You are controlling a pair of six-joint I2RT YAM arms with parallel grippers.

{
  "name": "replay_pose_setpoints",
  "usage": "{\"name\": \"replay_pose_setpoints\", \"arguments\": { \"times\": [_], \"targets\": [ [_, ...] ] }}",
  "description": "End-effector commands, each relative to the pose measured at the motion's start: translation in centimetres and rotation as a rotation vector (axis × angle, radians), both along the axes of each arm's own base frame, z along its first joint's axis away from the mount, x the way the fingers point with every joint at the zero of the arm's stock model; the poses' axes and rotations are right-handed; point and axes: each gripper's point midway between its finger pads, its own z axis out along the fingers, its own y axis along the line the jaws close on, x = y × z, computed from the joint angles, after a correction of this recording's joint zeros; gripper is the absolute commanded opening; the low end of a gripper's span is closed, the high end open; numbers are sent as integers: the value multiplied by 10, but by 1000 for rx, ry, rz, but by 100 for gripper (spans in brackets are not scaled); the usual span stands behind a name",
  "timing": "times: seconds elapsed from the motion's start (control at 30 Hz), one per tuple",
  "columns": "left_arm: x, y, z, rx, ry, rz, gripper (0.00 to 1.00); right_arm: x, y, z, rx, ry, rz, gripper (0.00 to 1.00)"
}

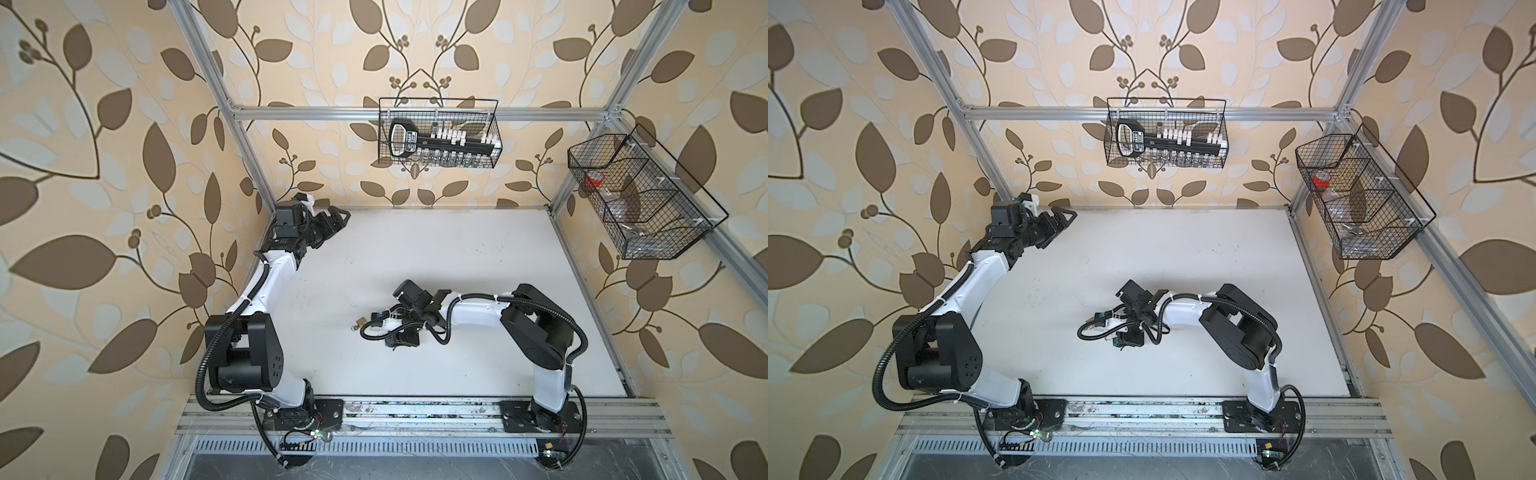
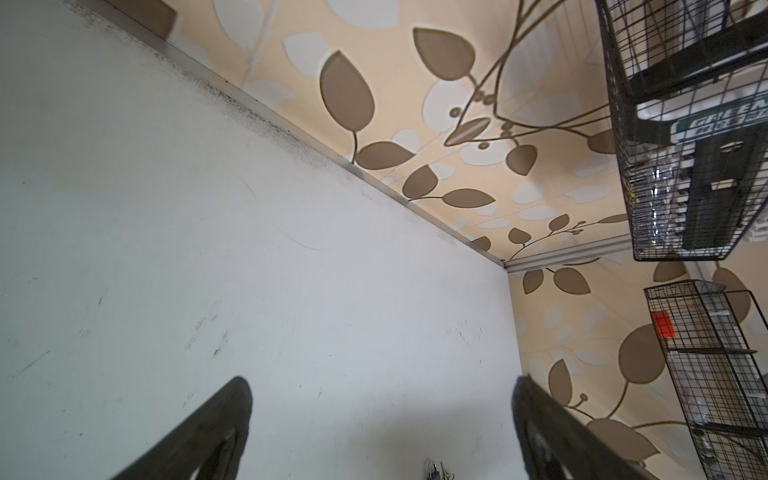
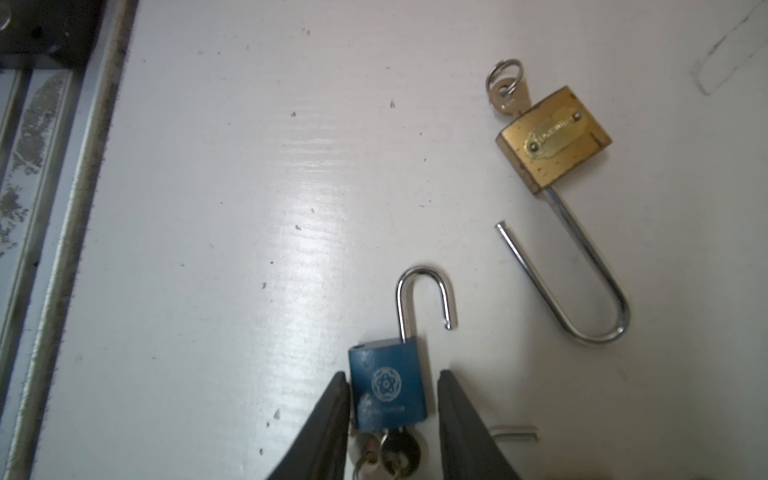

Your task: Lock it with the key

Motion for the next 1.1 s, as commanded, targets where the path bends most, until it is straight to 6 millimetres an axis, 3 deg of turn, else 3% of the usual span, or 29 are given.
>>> {"name": "replay_pose_setpoints", "arguments": {
  "times": [0.0,0.33,0.53,0.63,0.73,0.8,0.9,1.07],
  "targets": [
    [2,1,12,-17,-47,-12,97,-7,-2,-11,-29,26,28,34],
    [2,3,14,-21,-49,-10,97,-8,-3,-10,-24,26,22,26],
    [2,4,15,-17,-47,-11,97,-7,1,8,27,6,10,20],
    [1,8,14,15,-37,0,97,-3,6,33,79,-13,-16,10],
    [1,6,18,25,-50,-14,97,-3,8,76,199,-35,-77,0],
    [1,-1,25,16,-81,-48,98,-2,0,106,288,-47,-146,0],
    [-2,-21,34,5,-128,-134,98,10,-26,142,389,-29,-309,0],
    [-13,-74,46,10,-196,-335,97,29,-89,171,499,41,-497,0]
  ]
}}
